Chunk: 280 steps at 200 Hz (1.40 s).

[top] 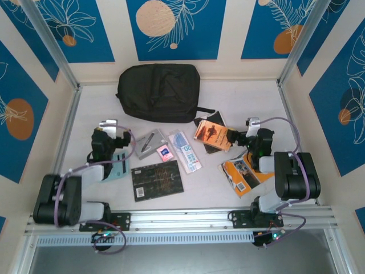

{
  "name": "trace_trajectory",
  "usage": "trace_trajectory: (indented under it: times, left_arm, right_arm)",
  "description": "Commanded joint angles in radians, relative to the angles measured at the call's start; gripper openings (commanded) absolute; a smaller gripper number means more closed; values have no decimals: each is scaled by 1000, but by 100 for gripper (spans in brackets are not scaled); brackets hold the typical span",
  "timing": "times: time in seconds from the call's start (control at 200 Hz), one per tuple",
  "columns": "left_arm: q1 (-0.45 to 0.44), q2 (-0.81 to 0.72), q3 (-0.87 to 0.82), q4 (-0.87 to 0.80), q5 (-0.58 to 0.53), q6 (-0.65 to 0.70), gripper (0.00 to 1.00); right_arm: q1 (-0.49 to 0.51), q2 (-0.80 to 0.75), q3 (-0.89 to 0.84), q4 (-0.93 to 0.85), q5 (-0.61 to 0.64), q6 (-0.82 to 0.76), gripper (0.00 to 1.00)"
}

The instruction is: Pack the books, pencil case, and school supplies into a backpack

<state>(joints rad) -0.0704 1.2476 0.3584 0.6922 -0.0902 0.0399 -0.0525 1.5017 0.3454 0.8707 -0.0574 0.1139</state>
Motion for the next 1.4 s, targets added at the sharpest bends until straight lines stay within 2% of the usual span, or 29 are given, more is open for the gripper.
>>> trace_trajectory:
  times: [0.0, 0.115, 0.225, 0.365, 0.41, 0.46, 0.55, 0.605, 0.685, 0.74, 0.785, 0.875, 0.965, 1.015, 1.125, 1.27, 1.395]
  left_arm:
    - [-22, -164, 39, -136, 26, -13, 100]
    - [-127, -257, 105, -275, 141, 48, 100]
    - [-266, -318, 183, -417, 189, 62, 100]
    - [-456, -463, 260, -650, 205, 34, 100]
    - [-527, -523, 283, -750, 169, 39, 100]
    - [-594, -584, 311, -853, 75, 7, 100]
    - [-644, -622, 423, -1110, -169, -247, 100]
    - [-644, -601, 518, -1270, -190, -300, 100]
    - [-644, -550, 640, -1459, -212, -342, 100]
    - [-643, -510, 701, -1555, -257, -388, 100]
    - [-643, -478, 747, -1620, -290, -414, 100]
    - [-636, -434, 789, -1704, -444, -541, 100]
    - [-612, -427, 748, -1594, -422, -515, 100]
    - [-579, -385, 753, -1570, -406, -516, 100]
    - [-440, -210, 795, -1553, -307, -521, 100]
    - [-188, 3, 802, -1425, -42, -658, 100]
    - [-87, 186, 831, -1279, 101, -761, 99]
  right_arm:
    - [20, -124, 18, -75, 9, -22, 99]
    - [76, -341, 129, -419, 140, 11, 99]
    - [132, -573, 136, -492, 124, 114, 99]
    - [326, -769, 198, -673, 136, 209, 99]
    - [408, -783, 242, -763, 146, 190, 99]
    - [487, -788, 292, -853, 148, 174, 99]
    - [614, -773, 413, -1004, 171, 170, 99]
    - [713, -730, 533, -1156, 291, 174, 99]
    - [860, -642, 733, -1394, 548, 160, 99]
    - [905, -606, 832, -1511, 608, 173, 99]
    - [905, -609, 861, -1593, 567, 194, 99]
    - [869, -698, 768, -1484, 496, 249, 99]
    - [729, -722, 742, -1423, 232, 321, 100]
    - [677, -665, 780, -1467, 173, 374, 97]
    - [690, -553, 798, -1512, 191, 456, 99]
    - [698, -501, 744, -1444, 184, 629, 99]
    - [665, -352, 823, -1472, 143, 711, 98]
